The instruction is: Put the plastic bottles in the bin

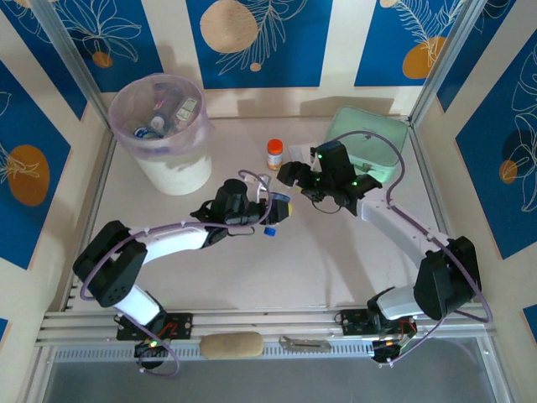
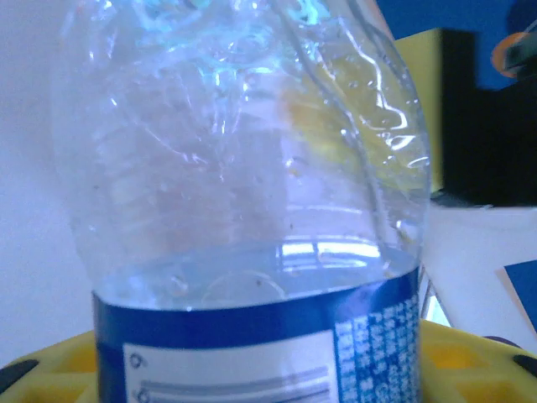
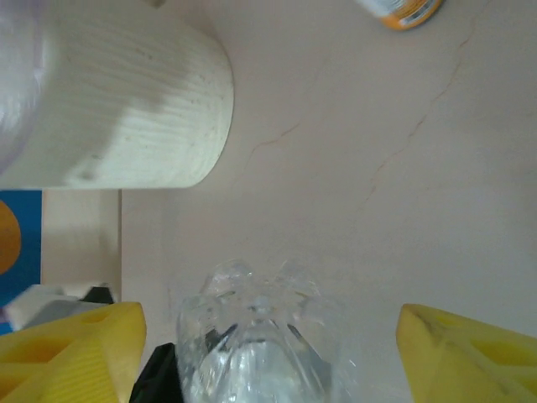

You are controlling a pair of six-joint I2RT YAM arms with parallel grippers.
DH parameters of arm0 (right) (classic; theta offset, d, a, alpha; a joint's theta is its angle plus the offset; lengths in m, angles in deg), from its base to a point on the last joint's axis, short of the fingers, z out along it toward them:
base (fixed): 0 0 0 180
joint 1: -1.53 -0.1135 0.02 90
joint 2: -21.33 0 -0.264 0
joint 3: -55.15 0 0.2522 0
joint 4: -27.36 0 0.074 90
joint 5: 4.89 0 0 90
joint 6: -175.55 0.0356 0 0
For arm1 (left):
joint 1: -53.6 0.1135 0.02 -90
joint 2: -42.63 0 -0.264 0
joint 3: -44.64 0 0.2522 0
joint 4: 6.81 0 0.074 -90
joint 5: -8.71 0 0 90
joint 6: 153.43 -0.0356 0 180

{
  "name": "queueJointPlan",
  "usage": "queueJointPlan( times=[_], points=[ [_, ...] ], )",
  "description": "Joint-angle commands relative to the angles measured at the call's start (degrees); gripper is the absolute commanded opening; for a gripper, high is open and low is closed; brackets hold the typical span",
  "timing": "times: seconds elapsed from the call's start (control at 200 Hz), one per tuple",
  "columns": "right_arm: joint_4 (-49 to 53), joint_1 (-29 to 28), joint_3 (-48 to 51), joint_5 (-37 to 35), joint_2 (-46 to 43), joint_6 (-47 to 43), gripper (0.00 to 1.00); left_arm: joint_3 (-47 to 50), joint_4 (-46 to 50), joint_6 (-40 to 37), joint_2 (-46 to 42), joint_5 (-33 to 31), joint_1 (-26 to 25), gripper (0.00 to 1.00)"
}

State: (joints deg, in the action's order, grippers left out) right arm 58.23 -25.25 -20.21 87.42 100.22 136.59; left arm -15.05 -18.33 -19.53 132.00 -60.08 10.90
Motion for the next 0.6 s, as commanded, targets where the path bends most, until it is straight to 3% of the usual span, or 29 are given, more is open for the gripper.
queueJointPlan(
  times=[0.0, 0.15, 0.415, 0.595],
  points=[
    [0.0, 1.7, 2.4, -1.7, -2.5, 1.4, 0.8, 1.9, -3.1, 2.2, 0.0, -0.4, 1.7, 0.37],
    [-0.9, 3.7, 5.8, -1.9, -3.6, 3.1, 0.8, 1.6, -0.4, 0.4, -2.0, -0.4, 4.0, 0.37],
    [-3.8, 3.6, 8.7, -0.2, -1.8, 4.6, 0.81, -11.9, 23.7, -19.2, -7.5, -5.3, 8.7, 0.37],
    [-4.5, 2.7, 8.8, 0.3, -0.3, 4.3, 0.81, -21.4, 32.6, -26.2, -9.3, -4.8, 15.1, 0.36]
  ],
)
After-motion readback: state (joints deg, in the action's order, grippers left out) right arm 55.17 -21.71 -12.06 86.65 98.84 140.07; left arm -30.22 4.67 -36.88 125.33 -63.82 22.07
